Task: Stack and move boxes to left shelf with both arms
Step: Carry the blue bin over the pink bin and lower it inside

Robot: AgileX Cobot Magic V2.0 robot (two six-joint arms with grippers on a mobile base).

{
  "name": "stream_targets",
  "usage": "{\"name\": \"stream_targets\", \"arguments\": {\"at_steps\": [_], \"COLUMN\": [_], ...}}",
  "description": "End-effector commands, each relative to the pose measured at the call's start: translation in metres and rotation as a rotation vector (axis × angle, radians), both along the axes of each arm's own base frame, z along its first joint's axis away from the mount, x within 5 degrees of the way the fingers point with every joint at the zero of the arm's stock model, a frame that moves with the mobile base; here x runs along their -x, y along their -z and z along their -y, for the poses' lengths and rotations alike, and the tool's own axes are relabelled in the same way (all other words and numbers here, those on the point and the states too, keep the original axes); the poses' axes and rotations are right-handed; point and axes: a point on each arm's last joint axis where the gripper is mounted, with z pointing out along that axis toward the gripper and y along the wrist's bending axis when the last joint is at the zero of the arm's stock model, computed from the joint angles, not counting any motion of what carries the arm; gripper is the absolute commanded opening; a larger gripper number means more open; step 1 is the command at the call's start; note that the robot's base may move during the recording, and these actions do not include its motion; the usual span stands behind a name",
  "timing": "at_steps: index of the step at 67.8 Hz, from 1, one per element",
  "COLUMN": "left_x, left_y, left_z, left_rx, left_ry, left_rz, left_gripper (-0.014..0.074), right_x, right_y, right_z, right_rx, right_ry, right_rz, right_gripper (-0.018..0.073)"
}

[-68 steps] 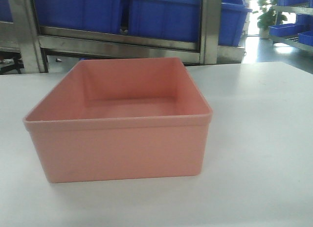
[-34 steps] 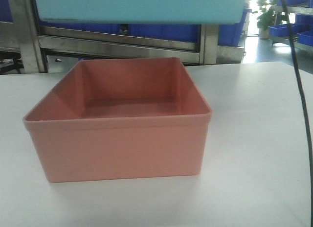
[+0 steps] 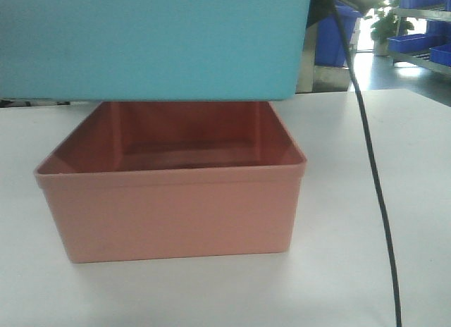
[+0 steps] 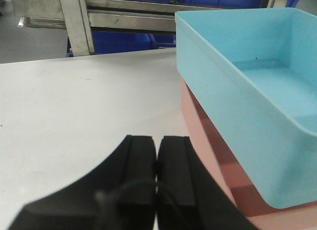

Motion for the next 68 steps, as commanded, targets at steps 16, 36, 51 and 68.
{"name": "stream_targets", "arguments": {"at_steps": [16,36,51,68], "left_x": [0.001,0.001,0.001,0.001], "left_y": [-0.015,-0.013,-0.013,-0.013], "left_z": [0.002,0.001,0.001,0.001], "left_rx": [0.022,0.017,0.016,0.016], "left_ry": [0.028,0.021,0.02,0.02], "left_rz": [0.087,0.07,0.068,0.068], "left_gripper": [-0.0008,-0.0008,-0.0007,-0.0008], "right_x": [0.007,0.005,0.005,0.007], "right_y": [-0.043,-0.041,-0.037,-0.013], "right_z": [0.004,0.01,0.011,0.009], "right_rx": [-0.107,-0.046,-0.039,-0.063], "right_ry": [0.054,0.093,0.101,0.119], "right_rz": [0.162,0.165,0.151,0.084], "right_gripper": [0.0054,0.0054,0.0054,0.0054]}}
